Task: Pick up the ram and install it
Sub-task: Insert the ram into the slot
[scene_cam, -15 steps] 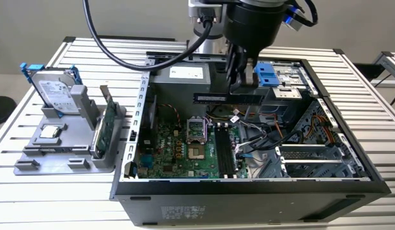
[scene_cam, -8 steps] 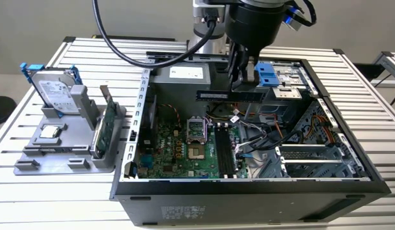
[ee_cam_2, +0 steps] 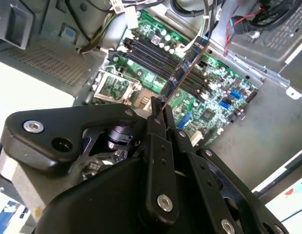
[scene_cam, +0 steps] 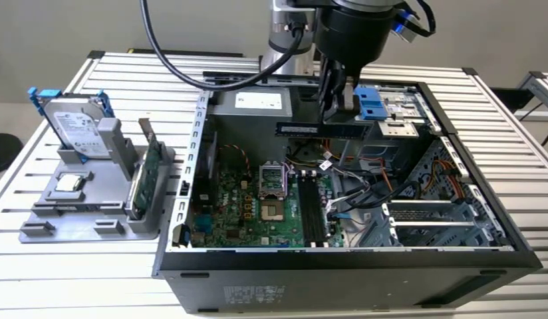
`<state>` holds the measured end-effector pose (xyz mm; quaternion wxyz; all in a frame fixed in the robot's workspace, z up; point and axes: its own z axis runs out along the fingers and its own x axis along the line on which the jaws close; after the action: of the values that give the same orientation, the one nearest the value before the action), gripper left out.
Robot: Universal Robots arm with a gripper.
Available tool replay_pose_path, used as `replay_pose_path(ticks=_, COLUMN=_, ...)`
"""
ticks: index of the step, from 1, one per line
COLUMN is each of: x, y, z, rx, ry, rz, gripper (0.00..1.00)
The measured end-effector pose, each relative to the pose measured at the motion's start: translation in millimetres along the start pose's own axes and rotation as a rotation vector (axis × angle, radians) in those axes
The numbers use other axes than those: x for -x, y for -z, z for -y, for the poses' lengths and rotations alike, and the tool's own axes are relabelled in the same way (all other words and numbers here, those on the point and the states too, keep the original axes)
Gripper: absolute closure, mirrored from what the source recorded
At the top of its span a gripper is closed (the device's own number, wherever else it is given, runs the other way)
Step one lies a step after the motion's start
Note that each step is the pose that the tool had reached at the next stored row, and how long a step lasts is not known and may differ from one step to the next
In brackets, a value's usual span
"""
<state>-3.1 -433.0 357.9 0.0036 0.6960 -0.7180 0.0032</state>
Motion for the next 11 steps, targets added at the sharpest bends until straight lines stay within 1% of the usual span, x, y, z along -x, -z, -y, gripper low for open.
replay_pose_path(ticks=2, x=1.7, y=-1.4, z=1.0, rx=0.0, ry=-0.001, rz=-0.0006, gripper=1.0)
replay_pose_path(ticks=11, x=4.9, y=-7.7, z=4.2, rx=-0.0001, ry=-0.002, rz=-0.002, gripper=1.0)
